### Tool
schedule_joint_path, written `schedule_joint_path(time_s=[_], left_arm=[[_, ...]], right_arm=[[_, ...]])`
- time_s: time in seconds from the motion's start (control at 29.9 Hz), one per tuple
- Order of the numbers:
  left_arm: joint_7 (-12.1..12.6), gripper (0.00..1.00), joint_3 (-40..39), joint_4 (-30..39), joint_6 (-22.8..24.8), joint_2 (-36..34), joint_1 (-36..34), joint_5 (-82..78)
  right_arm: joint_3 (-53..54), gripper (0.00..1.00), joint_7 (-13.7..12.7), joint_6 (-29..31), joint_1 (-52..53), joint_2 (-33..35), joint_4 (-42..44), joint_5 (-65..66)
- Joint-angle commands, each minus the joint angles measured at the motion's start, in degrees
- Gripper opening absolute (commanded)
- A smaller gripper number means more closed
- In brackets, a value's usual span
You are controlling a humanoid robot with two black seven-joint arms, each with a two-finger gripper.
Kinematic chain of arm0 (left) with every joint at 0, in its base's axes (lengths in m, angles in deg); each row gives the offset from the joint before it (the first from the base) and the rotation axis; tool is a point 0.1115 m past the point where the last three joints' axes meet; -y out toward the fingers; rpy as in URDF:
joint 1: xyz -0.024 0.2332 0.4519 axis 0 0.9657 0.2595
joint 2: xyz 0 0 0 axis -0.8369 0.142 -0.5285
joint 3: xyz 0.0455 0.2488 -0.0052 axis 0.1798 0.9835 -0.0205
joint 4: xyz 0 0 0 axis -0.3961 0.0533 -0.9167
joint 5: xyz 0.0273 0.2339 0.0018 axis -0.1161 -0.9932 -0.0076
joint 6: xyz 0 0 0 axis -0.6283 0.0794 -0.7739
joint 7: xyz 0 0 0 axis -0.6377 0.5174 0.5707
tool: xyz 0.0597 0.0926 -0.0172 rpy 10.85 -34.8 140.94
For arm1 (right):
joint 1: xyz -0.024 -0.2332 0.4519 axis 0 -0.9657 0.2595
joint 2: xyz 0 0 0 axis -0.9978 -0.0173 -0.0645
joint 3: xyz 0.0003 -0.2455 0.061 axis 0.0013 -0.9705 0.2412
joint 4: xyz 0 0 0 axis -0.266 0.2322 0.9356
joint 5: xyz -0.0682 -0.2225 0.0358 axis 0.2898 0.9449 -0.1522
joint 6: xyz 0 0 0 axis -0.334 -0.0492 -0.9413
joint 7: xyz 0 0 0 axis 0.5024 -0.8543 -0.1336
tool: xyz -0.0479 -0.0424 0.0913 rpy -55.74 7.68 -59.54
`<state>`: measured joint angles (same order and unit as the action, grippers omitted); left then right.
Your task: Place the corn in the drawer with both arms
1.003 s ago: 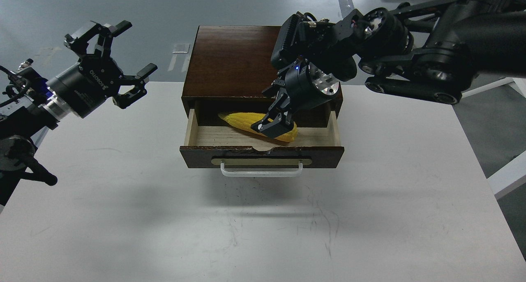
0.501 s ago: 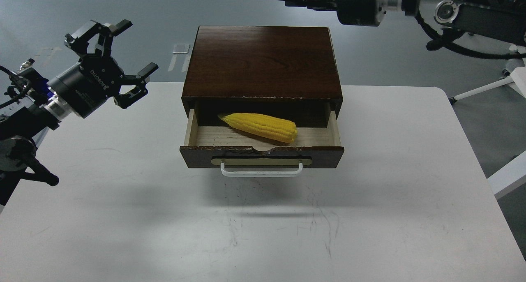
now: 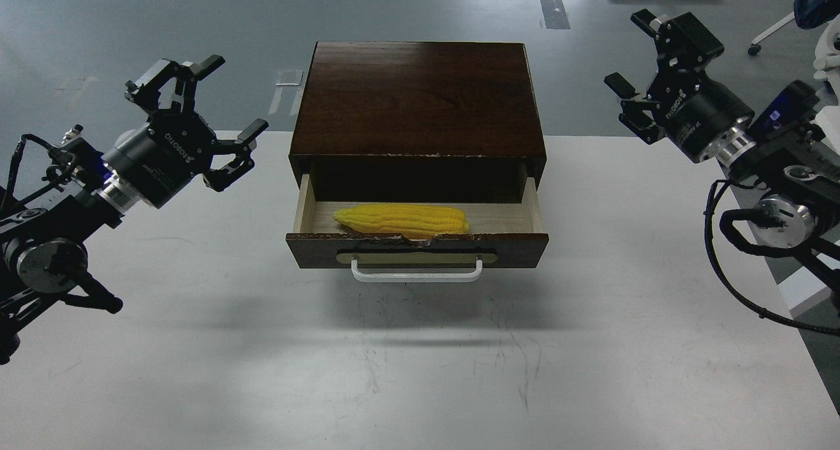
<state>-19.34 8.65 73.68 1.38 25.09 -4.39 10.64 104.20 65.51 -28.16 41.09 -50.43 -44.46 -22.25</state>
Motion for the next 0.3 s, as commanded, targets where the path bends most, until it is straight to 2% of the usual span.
schedule_joint_path(time_s=[0.0, 0.27], left_arm=[[0.01, 0.98, -0.63, -0.04, -0.06, 0.64, 1.18, 0.43], [0.01, 0.98, -3.62, -0.04, 0.25, 1.26, 4.26, 0.17]], right_arm=[[4.25, 0.99, 0.01, 0.05, -6.14, -2.18, 0.15, -1.91], [5.14, 0.99, 0.01, 0.05, -10.46, -5.17, 0.41, -2.53]])
